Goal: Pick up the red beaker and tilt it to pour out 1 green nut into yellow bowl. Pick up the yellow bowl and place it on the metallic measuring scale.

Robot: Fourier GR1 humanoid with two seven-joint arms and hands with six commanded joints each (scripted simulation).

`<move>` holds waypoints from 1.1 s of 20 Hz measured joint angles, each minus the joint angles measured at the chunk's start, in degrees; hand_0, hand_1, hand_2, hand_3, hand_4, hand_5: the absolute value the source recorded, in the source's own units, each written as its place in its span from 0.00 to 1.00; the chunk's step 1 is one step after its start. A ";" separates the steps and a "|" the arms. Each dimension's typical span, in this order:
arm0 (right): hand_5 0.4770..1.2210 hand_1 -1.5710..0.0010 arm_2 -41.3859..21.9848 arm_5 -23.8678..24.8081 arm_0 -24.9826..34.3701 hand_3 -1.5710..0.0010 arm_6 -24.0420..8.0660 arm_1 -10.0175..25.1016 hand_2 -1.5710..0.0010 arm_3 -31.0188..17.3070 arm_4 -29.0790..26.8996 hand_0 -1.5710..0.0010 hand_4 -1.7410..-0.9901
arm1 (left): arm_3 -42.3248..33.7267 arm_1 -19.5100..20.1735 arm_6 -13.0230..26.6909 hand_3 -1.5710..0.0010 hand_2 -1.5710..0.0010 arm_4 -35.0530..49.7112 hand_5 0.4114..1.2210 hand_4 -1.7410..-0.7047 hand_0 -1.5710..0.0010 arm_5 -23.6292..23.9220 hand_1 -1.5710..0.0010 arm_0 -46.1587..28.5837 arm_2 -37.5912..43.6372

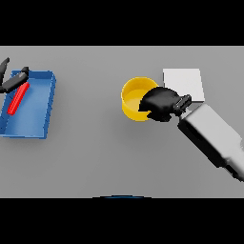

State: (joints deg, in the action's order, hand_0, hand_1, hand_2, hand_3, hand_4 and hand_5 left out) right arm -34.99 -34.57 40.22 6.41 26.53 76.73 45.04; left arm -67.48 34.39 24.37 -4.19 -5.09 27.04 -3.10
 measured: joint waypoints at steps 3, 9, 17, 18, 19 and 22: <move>1.00 0.00 1.35 -0.38 -1.40 0.25 -1.63 1.15 0.03 1.99 -0.70 0.03 0.00 | -0.55 0.05 -0.09 1.00 1.00 0.45 0.36 0.90 1.00 -0.34 1.00 -0.01 0.07; 1.00 0.00 5.72 5.35 1.60 0.26 -1.36 4.96 0.02 -2.76 0.20 0.01 0.00 | -2.04 -0.25 2.46 1.00 1.00 1.35 0.40 0.87 1.00 -0.05 1.00 -0.30 0.38; 1.00 0.00 8.95 12.59 5.64 0.26 1.13 5.99 0.02 -18.13 1.06 0.00 0.00 | -4.70 -0.03 5.41 1.00 1.00 1.88 0.43 0.85 1.00 0.37 1.00 -1.51 0.47; 1.00 0.00 9.24 13.36 6.05 0.26 1.20 6.09 0.02 -20.39 1.29 0.00 0.00 | -5.08 -0.03 5.56 1.00 1.00 1.99 0.44 0.85 1.00 0.59 1.00 -1.93 0.60; 1.00 0.00 9.45 13.91 6.58 0.26 1.89 6.17 0.03 -22.42 1.33 0.00 0.00 | -4.53 0.07 6.24 1.00 1.00 1.88 0.45 0.85 1.00 0.41 1.00 -1.62 0.59; 1.00 0.00 9.88 16.48 6.63 0.21 3.23 5.07 0.08 -26.46 1.18 0.00 0.00 | -4.26 -0.60 6.69 1.00 1.00 1.48 0.47 0.85 1.00 0.69 1.00 -0.98 0.02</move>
State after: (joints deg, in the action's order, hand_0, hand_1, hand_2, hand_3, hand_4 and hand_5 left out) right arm -25.10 -18.10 46.85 9.64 31.60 50.27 46.22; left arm -71.74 33.79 31.06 -2.71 -4.39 26.06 -3.08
